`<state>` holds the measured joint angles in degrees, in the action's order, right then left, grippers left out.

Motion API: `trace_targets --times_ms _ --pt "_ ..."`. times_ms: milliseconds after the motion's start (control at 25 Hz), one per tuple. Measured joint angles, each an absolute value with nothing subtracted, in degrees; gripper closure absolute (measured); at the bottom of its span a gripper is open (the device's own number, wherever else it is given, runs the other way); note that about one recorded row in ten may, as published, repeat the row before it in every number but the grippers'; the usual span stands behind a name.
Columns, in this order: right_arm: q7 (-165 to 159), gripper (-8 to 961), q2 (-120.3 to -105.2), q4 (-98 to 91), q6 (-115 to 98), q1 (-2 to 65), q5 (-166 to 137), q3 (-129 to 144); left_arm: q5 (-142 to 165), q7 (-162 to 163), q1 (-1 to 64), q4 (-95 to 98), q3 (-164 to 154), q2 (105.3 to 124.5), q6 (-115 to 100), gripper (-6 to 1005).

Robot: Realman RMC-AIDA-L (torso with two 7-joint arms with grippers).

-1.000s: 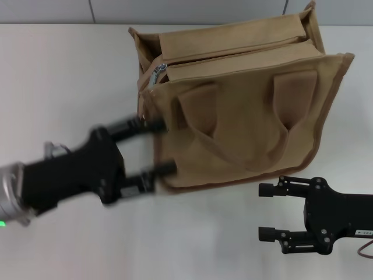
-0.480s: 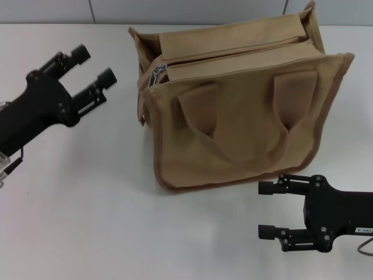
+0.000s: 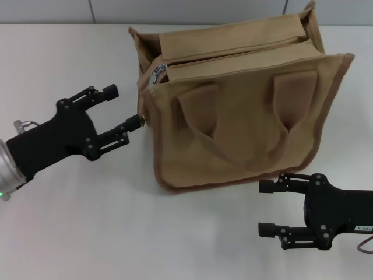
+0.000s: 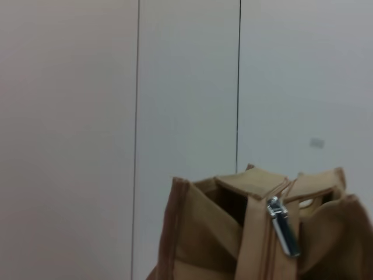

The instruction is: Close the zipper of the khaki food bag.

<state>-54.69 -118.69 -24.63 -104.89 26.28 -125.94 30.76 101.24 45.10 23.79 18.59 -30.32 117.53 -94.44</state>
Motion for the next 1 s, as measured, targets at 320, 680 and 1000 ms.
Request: trace_targets --times_ms 320,680,1000 --pt "-54.8 191 -118.68 -24.5 -104.8 26.3 -125.9 30.8 100.3 43.0 25.4 17.8 -29.4 118.51 -89.8 241" --pt "-55.0 192 -118.74 -24.6 -104.8 26.3 -125.9 30.7 95.1 40.3 24.8 16.9 -29.4 118.62 -88.8 243" --pt "-55.2 192 -118.71 -24.7 -104.4 26.4 -125.9 30.6 93.1 34.1 24.5 14.9 -29.5 118.68 -89.3 245"
